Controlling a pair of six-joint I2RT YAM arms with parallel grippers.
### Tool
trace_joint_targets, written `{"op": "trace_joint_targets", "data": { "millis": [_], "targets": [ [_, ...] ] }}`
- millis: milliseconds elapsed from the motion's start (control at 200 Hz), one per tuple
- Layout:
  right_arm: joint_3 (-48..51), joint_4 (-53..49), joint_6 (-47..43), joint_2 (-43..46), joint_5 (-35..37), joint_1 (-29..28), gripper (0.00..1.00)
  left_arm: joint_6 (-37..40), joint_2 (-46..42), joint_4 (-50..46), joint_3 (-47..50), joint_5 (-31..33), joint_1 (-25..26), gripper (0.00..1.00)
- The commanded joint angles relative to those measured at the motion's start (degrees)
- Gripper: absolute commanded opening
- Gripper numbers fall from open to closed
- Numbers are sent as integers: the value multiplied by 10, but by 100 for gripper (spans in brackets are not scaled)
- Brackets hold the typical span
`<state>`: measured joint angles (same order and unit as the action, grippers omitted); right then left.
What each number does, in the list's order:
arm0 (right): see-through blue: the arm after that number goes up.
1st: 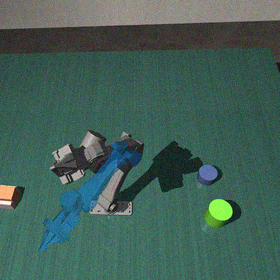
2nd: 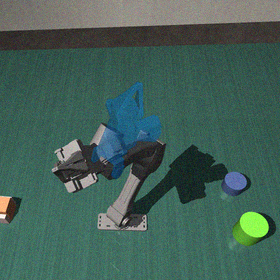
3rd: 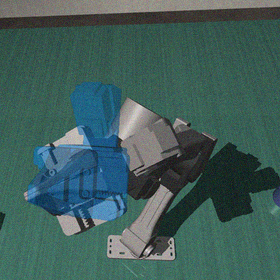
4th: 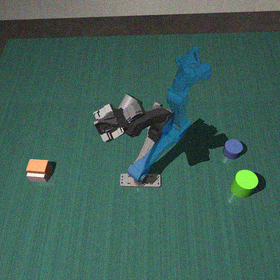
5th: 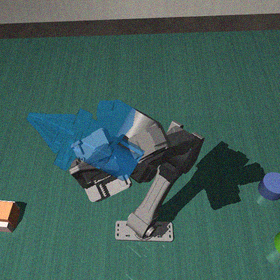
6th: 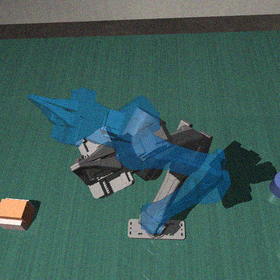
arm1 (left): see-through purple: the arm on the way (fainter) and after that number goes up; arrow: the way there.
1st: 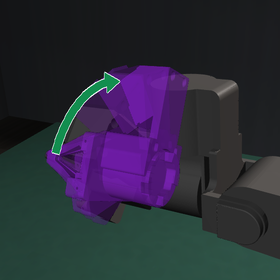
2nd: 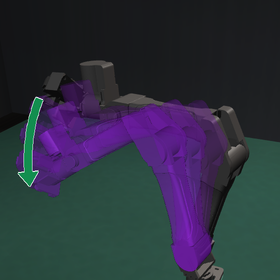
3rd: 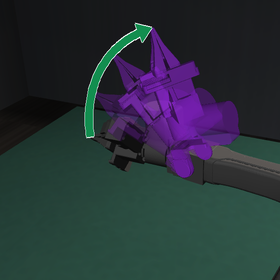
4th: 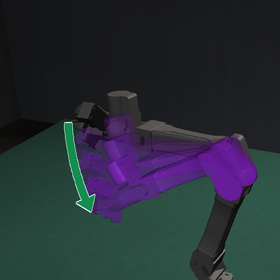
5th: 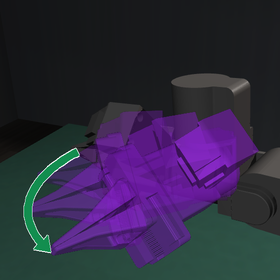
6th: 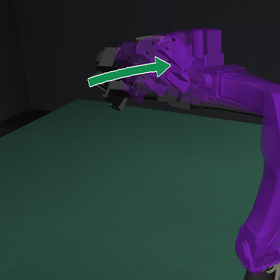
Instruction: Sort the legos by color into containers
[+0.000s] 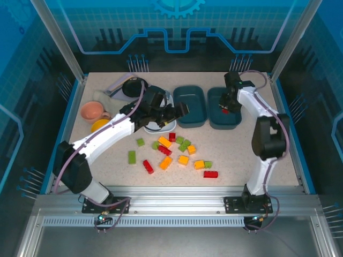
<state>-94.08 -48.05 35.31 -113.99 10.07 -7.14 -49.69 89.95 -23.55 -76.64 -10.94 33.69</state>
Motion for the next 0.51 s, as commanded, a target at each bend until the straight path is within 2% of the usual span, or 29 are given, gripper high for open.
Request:
{"op": "trace_joint_targets", "data": {
  "millis": [0, 130, 245, 385, 500],
  "targets": [
    [-52, -66, -52, -57, -16, 10, 33, -19, 16, -67, -32, 24, -9, 88],
    [-77, -77, -62, -84, -28, 11, 50, -28, 1, -90, -19, 41, -11, 88],
    [-74, -70, -74, -49, -29, -3, 65, -31, -32, -146, -1, 77, -13, 87],
    [-47, -47, -89, 43, -14, -43, 67, -64, -90, -240, 46, 133, -20, 87],
    [44, 40, -110, 154, -29, -110, 66, -95, -152, -271, 120, 153, -39, 85]
  ]
}}
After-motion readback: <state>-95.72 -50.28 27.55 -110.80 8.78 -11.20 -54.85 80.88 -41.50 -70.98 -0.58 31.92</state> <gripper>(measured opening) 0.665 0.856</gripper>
